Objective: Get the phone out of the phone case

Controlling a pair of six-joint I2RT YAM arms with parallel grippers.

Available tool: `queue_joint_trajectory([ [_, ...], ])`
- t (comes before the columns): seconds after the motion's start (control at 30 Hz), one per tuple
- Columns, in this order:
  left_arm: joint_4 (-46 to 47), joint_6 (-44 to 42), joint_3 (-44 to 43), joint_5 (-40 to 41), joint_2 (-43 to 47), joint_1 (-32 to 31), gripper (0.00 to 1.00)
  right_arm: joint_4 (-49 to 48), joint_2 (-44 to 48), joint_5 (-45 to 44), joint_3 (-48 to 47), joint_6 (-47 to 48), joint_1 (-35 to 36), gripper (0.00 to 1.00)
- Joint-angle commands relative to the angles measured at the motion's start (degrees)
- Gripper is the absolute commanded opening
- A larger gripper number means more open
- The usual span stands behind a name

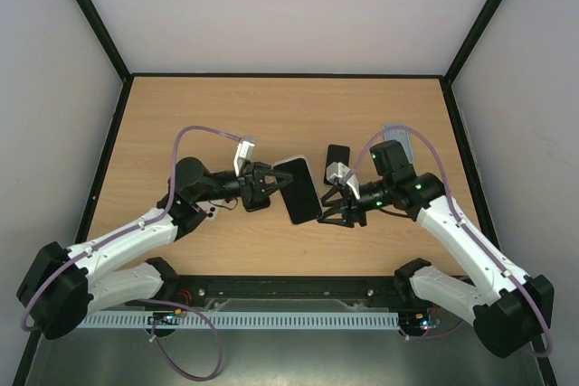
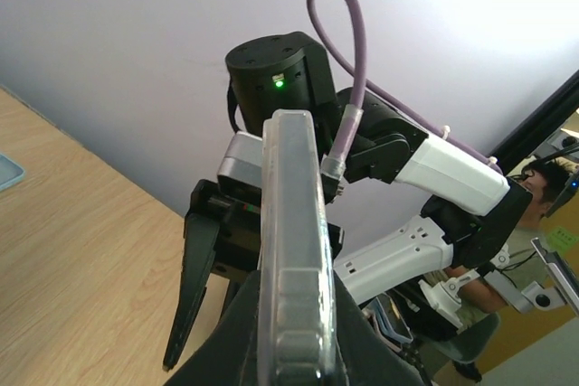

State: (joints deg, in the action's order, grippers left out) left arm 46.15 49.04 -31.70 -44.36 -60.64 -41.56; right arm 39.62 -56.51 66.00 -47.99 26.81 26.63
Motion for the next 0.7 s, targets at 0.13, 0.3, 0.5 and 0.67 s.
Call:
queue_joint_trajectory([
  [0.13, 0.5, 3.0, -1.5, -14.0, -1.7, -7.7, 0.03, 1.3, -3.7, 5.1, -6.7, 18.3, -0.5, 0.51],
  [0.3, 2.4, 4.1, -1.4, -16.3, -1.9, -7.7, 0.02, 2.1, -0.3, 1.7, -7.1, 19.1, -0.5, 0.51],
  [0.5, 3.7, 4.8, -1.4, -17.3, -1.9, -7.6, 0.02, -4.0, 0.8, 1.7, -7.0, 11.8, -0.5, 0.49],
  [0.67, 0.4, 3.1, -2.2, -18.8, -0.8, -7.6, 0.03, -4.7, 0.8, 2.3, -9.3, 9.1, -0.6, 0.48],
])
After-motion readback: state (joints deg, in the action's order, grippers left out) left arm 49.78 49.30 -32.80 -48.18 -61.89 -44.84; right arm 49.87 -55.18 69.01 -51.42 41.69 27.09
